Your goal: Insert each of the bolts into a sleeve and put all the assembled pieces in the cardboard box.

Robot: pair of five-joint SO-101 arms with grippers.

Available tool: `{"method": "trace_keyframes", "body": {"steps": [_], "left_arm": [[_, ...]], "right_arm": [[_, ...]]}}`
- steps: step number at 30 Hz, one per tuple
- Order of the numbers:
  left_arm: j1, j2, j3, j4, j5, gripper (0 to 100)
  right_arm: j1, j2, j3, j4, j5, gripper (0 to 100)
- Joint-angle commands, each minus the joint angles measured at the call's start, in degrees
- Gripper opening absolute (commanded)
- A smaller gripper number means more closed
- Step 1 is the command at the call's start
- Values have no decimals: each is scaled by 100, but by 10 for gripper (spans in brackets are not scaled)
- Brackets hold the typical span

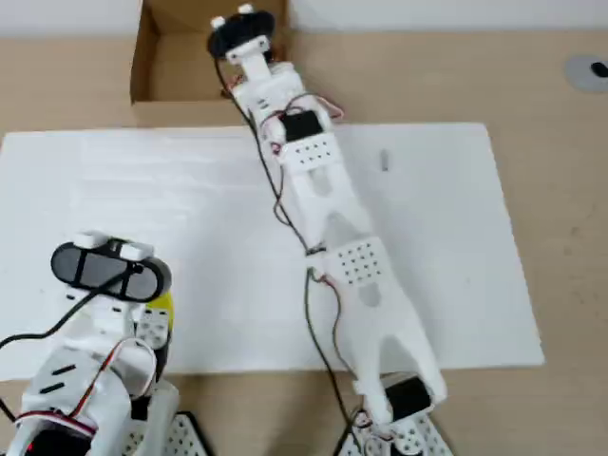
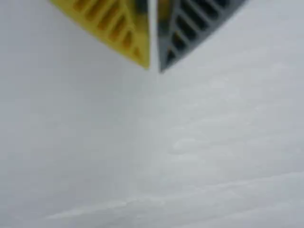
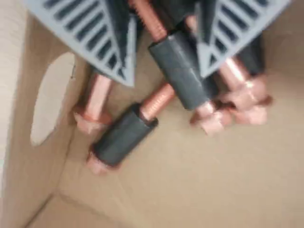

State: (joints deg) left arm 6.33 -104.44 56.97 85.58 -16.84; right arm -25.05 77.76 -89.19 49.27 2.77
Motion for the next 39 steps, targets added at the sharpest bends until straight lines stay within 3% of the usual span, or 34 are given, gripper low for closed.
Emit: {"method": "trace_keyframes", "body": {"steps": [1, 7, 12, 20, 32, 39], "left_arm": [[-62, -22, -9, -62, 0, 10], [-70, -31, 44, 158, -9, 10], [-70, -31, 44, 158, -9, 10], [-70, -31, 97, 167, -35, 10], [-70, -31, 105, 176, -44, 10], [-62, -31, 211, 132, -9, 10]], "right_arm": [[-75, -400, -637, 791, 53, 118], [-136, -2018, -646, 3473, 26, 10], [-171, -3152, -637, 5152, 18, 9], [40, -4629, -242, 5345, 9, 9], [-198, -9270, 6510, 5319, 9, 9], [-101, -11468, 9464, 5310, 9, 9]]}}
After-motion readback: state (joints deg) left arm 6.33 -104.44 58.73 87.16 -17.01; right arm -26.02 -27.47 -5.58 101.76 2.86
